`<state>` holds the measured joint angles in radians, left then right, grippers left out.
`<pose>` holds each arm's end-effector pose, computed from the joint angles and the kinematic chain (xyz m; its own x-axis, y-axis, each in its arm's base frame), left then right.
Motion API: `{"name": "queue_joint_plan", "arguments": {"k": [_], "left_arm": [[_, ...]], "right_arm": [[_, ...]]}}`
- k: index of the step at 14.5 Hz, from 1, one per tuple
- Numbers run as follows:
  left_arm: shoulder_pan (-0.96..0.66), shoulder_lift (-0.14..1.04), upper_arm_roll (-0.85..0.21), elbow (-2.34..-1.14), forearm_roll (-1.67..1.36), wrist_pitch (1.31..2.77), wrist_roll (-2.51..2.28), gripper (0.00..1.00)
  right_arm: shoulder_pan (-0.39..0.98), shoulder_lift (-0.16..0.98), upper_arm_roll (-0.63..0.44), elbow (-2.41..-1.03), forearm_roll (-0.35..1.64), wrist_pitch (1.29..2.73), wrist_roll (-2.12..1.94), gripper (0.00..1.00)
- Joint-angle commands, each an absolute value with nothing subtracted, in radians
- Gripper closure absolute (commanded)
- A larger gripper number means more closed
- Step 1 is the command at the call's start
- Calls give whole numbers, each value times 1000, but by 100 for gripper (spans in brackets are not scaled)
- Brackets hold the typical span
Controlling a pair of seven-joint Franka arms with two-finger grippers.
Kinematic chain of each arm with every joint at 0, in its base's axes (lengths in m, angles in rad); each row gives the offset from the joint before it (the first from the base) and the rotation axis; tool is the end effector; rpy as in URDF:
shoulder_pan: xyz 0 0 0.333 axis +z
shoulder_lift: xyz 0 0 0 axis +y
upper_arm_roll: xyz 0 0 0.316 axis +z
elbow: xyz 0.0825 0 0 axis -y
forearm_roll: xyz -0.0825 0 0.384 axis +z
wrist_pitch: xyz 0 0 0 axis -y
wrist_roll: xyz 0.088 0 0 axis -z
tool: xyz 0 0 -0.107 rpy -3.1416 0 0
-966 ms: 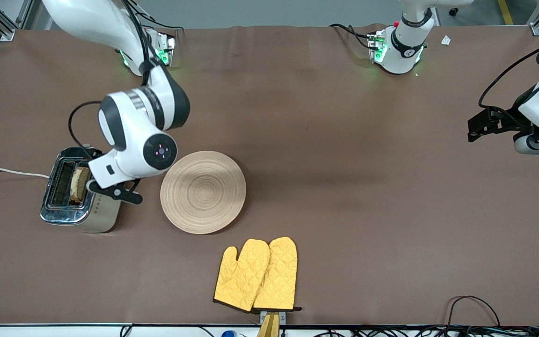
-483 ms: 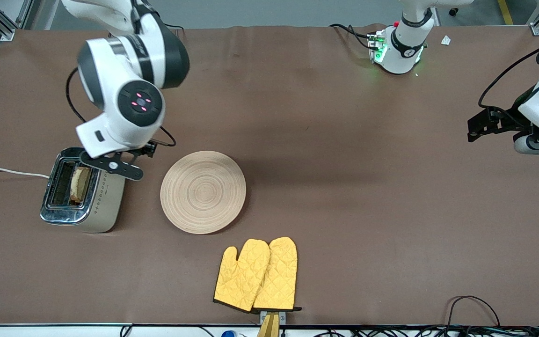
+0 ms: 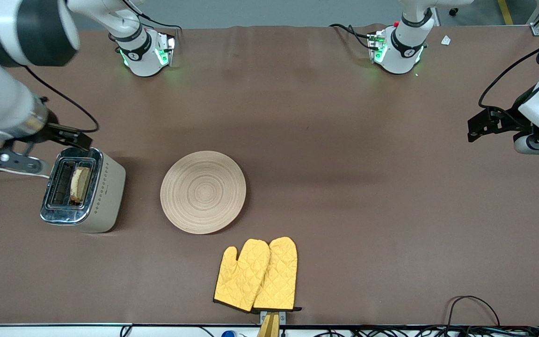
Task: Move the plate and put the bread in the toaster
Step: 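Open the right gripper and raise it away from the toaster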
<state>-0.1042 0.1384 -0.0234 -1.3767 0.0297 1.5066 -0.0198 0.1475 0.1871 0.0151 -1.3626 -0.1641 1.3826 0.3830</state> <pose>0.5869 -0.0708 0.6307 0.9944 -0.1055 -0.0079 -0.1057 -0.9940 -0.0266 0.5865 0.0752 0.6002 0.9654 -0.2439 -0.0920 -0.2206 -0.9524 0.2102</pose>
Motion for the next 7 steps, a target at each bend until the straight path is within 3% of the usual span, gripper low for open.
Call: {"name": "queue_joint_plan", "arguments": {"k": [1,7], "left_arm": [[-109,132,-18,-1374,40,1494,-11,0],[-112,132,-18,-1371,43,1496,-24,0]], "right_arm": [[82,66,34,-1480,-110,1417,300,0],[-84,2,28,-1534,-14,1454,8,0]]}}
